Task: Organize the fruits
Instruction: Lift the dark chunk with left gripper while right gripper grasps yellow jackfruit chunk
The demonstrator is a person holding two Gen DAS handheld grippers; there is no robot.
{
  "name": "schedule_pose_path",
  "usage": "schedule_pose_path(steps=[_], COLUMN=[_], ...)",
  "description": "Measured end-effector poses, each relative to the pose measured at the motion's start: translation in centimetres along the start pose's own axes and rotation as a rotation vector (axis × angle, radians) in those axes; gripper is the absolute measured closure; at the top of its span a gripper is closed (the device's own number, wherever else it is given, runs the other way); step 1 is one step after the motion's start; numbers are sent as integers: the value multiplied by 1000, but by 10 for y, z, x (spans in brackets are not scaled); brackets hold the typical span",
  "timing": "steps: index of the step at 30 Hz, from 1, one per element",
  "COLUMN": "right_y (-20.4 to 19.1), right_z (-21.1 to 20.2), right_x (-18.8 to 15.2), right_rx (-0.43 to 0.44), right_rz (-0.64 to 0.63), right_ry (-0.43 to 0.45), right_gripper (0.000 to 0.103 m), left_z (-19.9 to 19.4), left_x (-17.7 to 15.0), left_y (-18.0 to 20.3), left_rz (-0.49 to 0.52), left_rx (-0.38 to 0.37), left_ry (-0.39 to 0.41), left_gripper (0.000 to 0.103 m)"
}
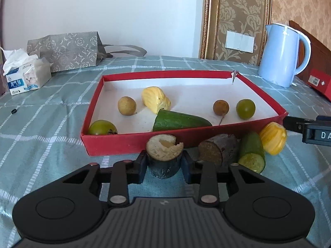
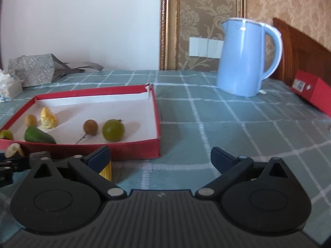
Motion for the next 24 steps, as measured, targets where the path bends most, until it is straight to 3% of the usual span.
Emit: schedule_pose_path(steps=[3, 8, 13, 16, 21, 24], right_y=[-2, -6, -4, -2, -19, -30], right_z=[-4, -2, -10, -14, -15, -18], right_x=[2, 0, 6, 11, 4, -1], right_rx=[-9, -66, -22, 9, 182, 151], right_rz=[-25, -100, -59, -46, -63, -146], right_ry=[19, 25, 62, 84, 22, 32], right_gripper=[11, 11, 11, 5, 6, 6], left_z=[0, 0, 0, 0, 0, 0], left_x=[0, 0, 0, 0, 0, 0], left_y=[0, -1, -1, -1, -1, -1], left_rz=[2, 0, -1, 0, -4, -4], left_rx=[1, 0, -1, 0, -2, -2], left_ry=[0, 0, 0, 1, 1, 1], left_gripper=[70, 70, 70, 70, 70, 70])
Point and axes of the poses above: each gripper's, at about its wrist camera, not at the fingertips, and z roughly the way its jaws point, y to its right, x to its top, the point moved 5 cm from there along z, roughly the way its jaws point, and after that the axes turned 6 degrees about y, right-handed, at the moved point
